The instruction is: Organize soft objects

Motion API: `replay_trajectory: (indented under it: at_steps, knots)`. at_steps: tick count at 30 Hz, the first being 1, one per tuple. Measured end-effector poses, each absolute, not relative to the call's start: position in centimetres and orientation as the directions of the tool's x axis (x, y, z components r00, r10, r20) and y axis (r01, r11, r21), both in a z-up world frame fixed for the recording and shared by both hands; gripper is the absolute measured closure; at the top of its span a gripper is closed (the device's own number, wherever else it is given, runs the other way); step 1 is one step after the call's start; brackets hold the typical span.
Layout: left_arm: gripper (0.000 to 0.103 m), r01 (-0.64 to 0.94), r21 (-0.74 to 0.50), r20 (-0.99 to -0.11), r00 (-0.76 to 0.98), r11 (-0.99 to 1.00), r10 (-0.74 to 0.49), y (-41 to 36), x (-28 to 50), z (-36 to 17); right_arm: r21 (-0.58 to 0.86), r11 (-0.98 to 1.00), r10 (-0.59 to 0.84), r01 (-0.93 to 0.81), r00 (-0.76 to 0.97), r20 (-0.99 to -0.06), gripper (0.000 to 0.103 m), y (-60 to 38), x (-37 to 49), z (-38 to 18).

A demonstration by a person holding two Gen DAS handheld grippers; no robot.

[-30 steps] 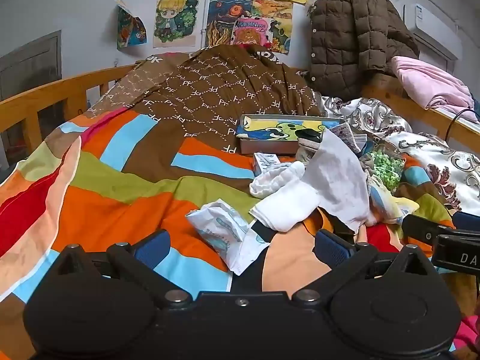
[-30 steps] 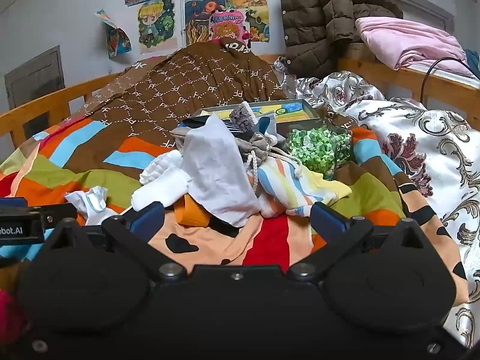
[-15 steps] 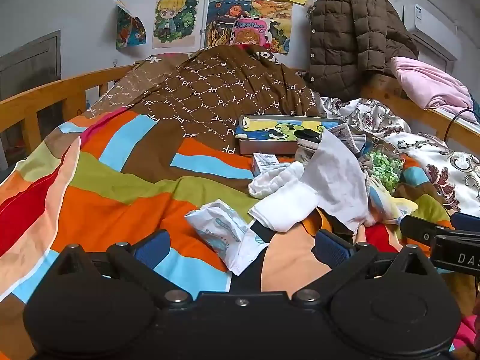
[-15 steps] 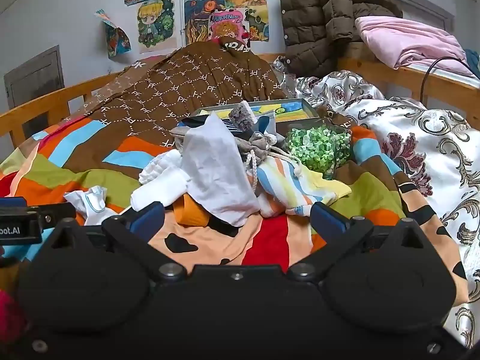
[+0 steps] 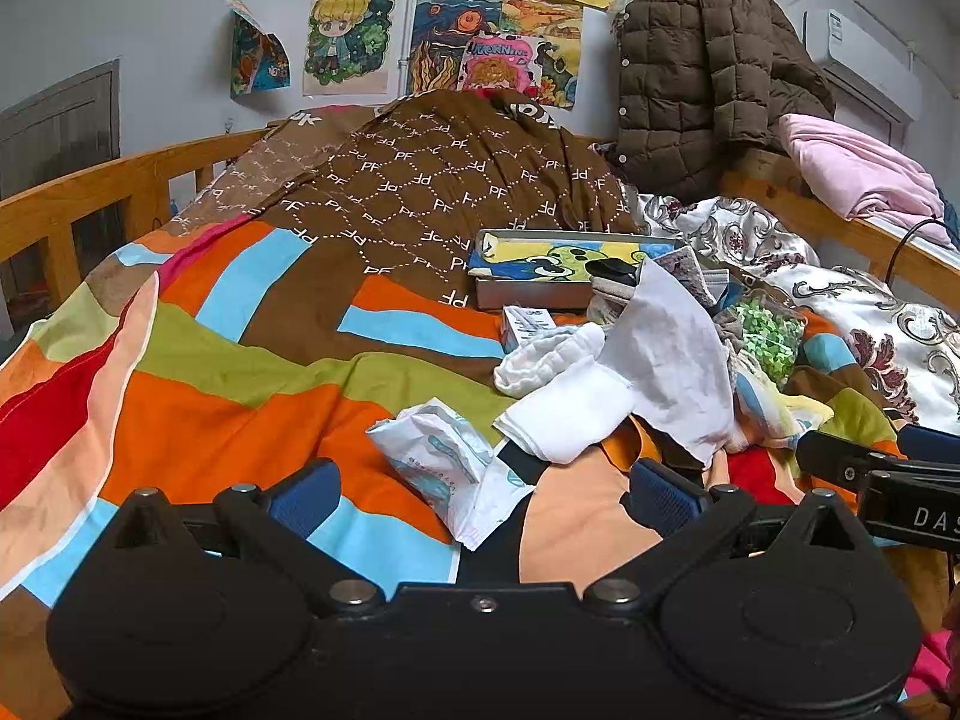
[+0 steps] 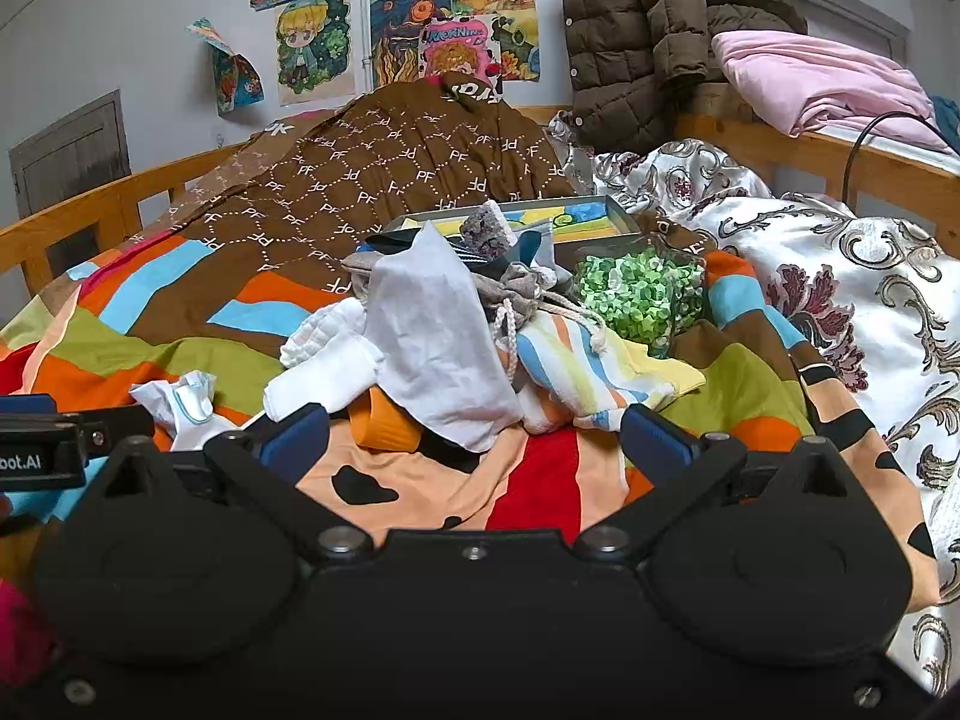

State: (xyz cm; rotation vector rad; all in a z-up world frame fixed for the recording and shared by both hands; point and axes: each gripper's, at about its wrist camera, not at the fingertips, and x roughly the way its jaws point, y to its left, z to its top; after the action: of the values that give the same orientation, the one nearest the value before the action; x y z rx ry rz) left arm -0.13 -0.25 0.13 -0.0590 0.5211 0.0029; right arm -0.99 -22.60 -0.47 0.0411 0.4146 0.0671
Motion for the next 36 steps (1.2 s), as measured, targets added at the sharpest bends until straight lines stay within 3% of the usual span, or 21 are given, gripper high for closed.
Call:
replay_trajectory:
  at_steps: [36]
  knots:
    - [0.001, -0.020, -0.060, -0.500, 0.866, 0.998, -0.013, -0.15, -0.26, -0.03, 0.055, 0.997, 0.078, -0.061, 0.911, -0.405, 0.000, -22.42, -1.01, -0.54]
